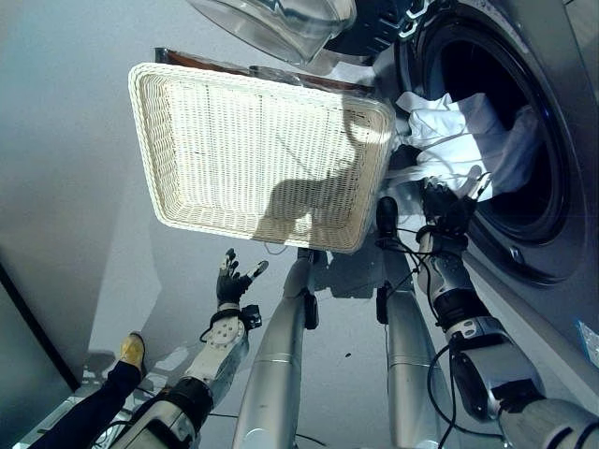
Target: Put the clothes into the washing machine.
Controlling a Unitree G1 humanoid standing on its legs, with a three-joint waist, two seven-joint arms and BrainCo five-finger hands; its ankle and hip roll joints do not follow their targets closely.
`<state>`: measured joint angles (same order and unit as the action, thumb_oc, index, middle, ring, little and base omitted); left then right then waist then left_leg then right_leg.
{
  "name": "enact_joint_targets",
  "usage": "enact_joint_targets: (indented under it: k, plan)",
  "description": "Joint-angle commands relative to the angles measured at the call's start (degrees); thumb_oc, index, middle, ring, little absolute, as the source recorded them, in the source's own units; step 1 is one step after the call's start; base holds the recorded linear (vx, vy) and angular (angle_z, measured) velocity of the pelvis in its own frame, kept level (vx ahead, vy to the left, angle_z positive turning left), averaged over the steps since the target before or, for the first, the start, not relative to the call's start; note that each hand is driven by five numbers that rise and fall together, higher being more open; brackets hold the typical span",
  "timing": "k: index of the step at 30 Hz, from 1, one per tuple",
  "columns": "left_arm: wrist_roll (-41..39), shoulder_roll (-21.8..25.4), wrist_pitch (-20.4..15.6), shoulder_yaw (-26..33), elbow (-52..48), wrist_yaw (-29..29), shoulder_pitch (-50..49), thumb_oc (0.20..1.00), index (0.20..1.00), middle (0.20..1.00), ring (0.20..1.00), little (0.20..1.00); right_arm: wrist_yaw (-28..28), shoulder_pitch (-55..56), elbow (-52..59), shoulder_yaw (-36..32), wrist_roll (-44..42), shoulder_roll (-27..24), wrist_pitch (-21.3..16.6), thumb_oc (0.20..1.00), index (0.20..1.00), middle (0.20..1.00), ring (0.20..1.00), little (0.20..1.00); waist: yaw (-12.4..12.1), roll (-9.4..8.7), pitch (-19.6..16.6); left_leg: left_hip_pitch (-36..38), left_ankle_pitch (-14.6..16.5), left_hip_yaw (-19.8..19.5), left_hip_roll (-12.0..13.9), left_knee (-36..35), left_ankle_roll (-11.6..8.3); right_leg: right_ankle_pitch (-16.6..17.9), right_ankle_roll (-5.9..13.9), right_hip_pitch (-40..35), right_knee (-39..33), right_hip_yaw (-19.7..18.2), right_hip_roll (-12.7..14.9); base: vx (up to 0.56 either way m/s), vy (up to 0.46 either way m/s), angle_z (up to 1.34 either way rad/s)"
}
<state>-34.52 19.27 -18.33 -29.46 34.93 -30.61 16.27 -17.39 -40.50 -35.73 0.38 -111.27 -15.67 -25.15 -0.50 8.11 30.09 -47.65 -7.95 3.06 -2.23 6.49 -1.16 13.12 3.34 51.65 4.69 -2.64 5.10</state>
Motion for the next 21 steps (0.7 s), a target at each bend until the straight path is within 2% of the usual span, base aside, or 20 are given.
enact_joint_targets:
  k: [1, 5, 6, 8, 9, 10, 12, 13, 14, 15, 16, 17, 18, 19, 20, 21]
  plan:
    - [0.40, 2.09, -1.32, 2.30, -0.34, 1.39, -1.21, 1.000, 1.000, 1.000, 1.000, 1.000, 3.98, -0.13, 5.88, -3.16, 2.80, -5.78, -0.82, 1.000, 1.000, 1.000, 1.000, 1.000, 0.35, 3.07, -0.30, 0.42, -7.26, -1.83, -1.09, -5.83, -0.47, 0.38, 1.24, -1.41, 2.53, 3.96, -2.28, 0.00, 0.000, 0.00]
    - [0.07, 3.82, -1.83, 3.23, 0.02, 3.25, -2.75, 1.000, 1.000, 1.000, 1.000, 1.000, 8.04, -2.45, 5.82, -5.64, -1.40, -12.80, 1.41, 1.000, 1.000, 1.000, 1.000, 1.000, 0.23, 2.38, -0.30, 1.40, -6.10, -2.11, -0.91, -5.15, -0.61, -0.63, 1.36, -2.48, 3.00, 4.16, -2.31, 0.01, -0.040, 0.01]
    - [-0.12, 5.61, -2.05, 4.02, -0.28, 4.65, -4.28, 1.000, 1.000, 1.000, 1.000, 1.000, 8.25, -5.12, 5.15, -8.02, -1.73, -18.40, -1.93, 1.000, 1.000, 1.000, 1.000, 1.000, 0.07, 1.98, -0.30, 1.74, -5.62, -2.46, -0.87, -4.86, -0.58, -1.04, 1.36, -3.10, 3.18, 4.23, -2.53, 0.03, -0.108, 0.03]
    - [-0.88, 8.22, -1.67, 4.93, -1.50, 6.43, -5.87, 1.000, 1.000, 1.000, 1.000, 1.000, 8.74, -8.00, 6.10, -10.35, -1.73, -23.10, -10.44, 1.000, 1.000, 1.000, 1.000, 1.000, -0.18, 1.73, -0.30, 2.24, -5.21, -2.67, -0.84, -4.82, -0.64, -1.41, 1.33, -3.77, 3.21, 4.32, -2.76, 0.00, -0.087, 0.02]
    - [-1.03, 8.63, -1.57, 5.16, -1.79, 6.63, -5.96, 1.000, 1.000, 1.000, 1.000, 1.000, 8.68, -8.70, 6.50, -10.67, -1.73, -23.77, -12.70, 1.000, 1.000, 1.000, 1.000, 1.000, -0.21, 1.70, -0.30, 1.77, -5.71, -2.66, -0.84, -4.79, -0.61, -0.81, 1.26, -3.38, 3.07, 4.35, -2.83, -0.02, -0.055, 0.04]
    - [-1.40, 9.95, -1.16, 5.63, -2.79, 7.17, -6.71, 1.000, 1.000, 1.000, 1.000, 1.000, 6.59, -10.47, 9.48, -12.75, -1.73, -25.41, -22.71, 1.000, 1.000, 1.000, 1.000, 1.000, -0.16, 1.61, -0.30, 1.81, -5.52, -2.97, -0.92, -4.92, -0.46, -0.95, 1.27, -3.44, 3.11, 4.22, -3.18, -0.02, -0.057, 0.01]
    - [-3.35, 12.41, 0.75, 6.01, -5.53, 7.08, -6.84, 1.000, 1.000, 1.000, 1.000, 1.000, 3.49, -10.12, 13.12, -16.39, -0.05, -28.09, -40.00, 1.000, 1.000, 1.000, 1.000, 1.000, 0.44, 1.64, -0.30, 1.26, -5.28, -3.62, -1.18, -4.01, -0.28, -0.96, 1.22, -2.80, 3.89, 3.76, -3.51, 0.00, -0.011, -0.02]
    - [-3.70, 12.67, 1.64, 6.17, -6.40, 6.83, -6.49, 1.000, 1.000, 1.000, 1.000, 1.000, 6.02, -9.47, 12.85, -17.41, 3.62, -28.68, -42.61, 1.000, 1.000, 1.000, 1.000, 1.000, 0.70, 1.80, -0.30, 0.97, -5.15, -3.90, -1.34, -3.50, -0.28, -1.04, 1.21, -2.36, 4.32, 3.51, -3.54, 0.00, 0.049, 0.00]
    - [-3.85, 12.86, 2.35, 6.43, -6.85, 6.88, -6.08, 1.000, 1.000, 1.000, 1.000, 1.000, 10.09, -8.56, 11.07, -17.78, 7.95, -29.41, -41.42, 1.000, 1.000, 1.000, 1.000, 1.000, 0.81, 1.93, -0.30, 0.66, -5.00, -4.06, -1.55, -3.06, -0.27, -1.14, 1.24, -1.91, 4.66, 3.33, -3.52, 0.01, 0.051, 0.02]
    - [-4.01, 12.93, 2.85, 6.62, -6.83, 7.20, -5.51, 1.000, 1.000, 1.000, 1.000, 1.000, 16.45, -7.96, 8.10, -17.73, 12.82, -30.26, -36.56, 1.000, 1.000, 1.000, 1.000, 1.000, 0.86, 2.09, -0.30, 0.38, -4.87, -4.10, -1.78, -2.60, -0.25, -1.19, 1.30, -1.49, 4.95, 3.20, -3.42, 0.04, 0.041, 0.02]
    - [-4.21, 12.54, 2.86, 6.51, -6.09, 7.61, -4.73, 1.000, 1.000, 1.000, 1.000, 1.000, 23.21, -7.83, 5.25, -17.06, 17.30, -30.37, -26.65, 1.000, 1.000, 1.000, 1.000, 1.000, 0.87, 2.40, -0.30, 0.55, -4.12, -4.06, -2.05, -2.27, -0.15, -1.86, 1.50, -1.44, 5.27, 3.08, -3.25, 0.03, 0.031, 0.03]
    - [-4.17, 11.99, 2.64, 6.39, -5.26, 7.86, -3.80, 1.000, 1.000, 1.000, 1.000, 1.000, 26.55, -7.84, 2.49, -15.90, 17.61, -29.90, -16.78, 1.000, 1.000, 1.000, 1.000, 1.000, 0.74, 2.68, -0.30, 0.19, -4.07, -3.93, -2.24, -2.15, -0.08, -1.80, 1.67, -1.01, 5.26, 3.17, -3.00, 0.02, 0.021, 0.03]
    - [-3.83, 11.21, 2.41, 6.16, -4.37, 7.97, -2.82, 1.000, 1.000, 1.000, 1.000, 1.000, 26.68, -7.38, -3.50, -13.56, 13.82, -28.99, -3.09, 1.000, 1.000, 1.000, 1.000, 1.000, 0.40, 2.92, -0.30, -0.10, -4.24, -3.59, -2.39, -2.14, -0.08, -1.44, 1.80, -0.71, 5.04, 3.50, -2.65, -0.02, 0.001, 0.04]
    - [-3.54, 10.48, 2.07, 5.79, -3.61, 7.95, -2.08, 1.000, 1.000, 1.000, 1.000, 1.000, 24.96, -7.20, -8.59, -10.75, 9.64, -27.84, 8.04, 1.000, 1.000, 1.000, 1.000, 1.000, 0.06, 3.17, -0.30, -0.24, -4.55, -3.34, -2.43, -2.47, 0.00, -1.05, 1.77, -0.63, 4.63, 3.77, -2.51, -0.05, -0.008, 0.05]
    - [-3.62, 9.89, 1.89, 5.57, -3.18, 7.70, -1.41, 1.000, 1.000, 1.000, 1.000, 1.000, 23.39, -6.38, -11.20, -8.24, 5.98, -26.26, 16.27, 1.000, 1.000, 1.000, 1.000, 1.000, -0.18, 3.34, -0.30, -1.13, -5.54, -3.20, -2.31, -2.62, -0.15, -0.11, 1.64, 0.02, 4.20, 4.12, -2.23, -0.04, -0.008, 0.06]
    - [-3.64, 9.72, 1.81, 5.47, -3.01, 7.61, -1.31, 1.000, 1.000, 1.000, 1.000, 1.000, 22.69, -5.95, -11.90, -7.61, 3.59, -25.75, 19.74, 1.000, 1.000, 1.000, 1.000, 1.000, -0.19, 3.34, -0.30, -1.24, -5.68, -3.16, -2.25, -2.64, -0.22, 0.01, 1.60, 0.07, 4.12, 4.20, -2.16, -0.02, -0.002, 0.05]
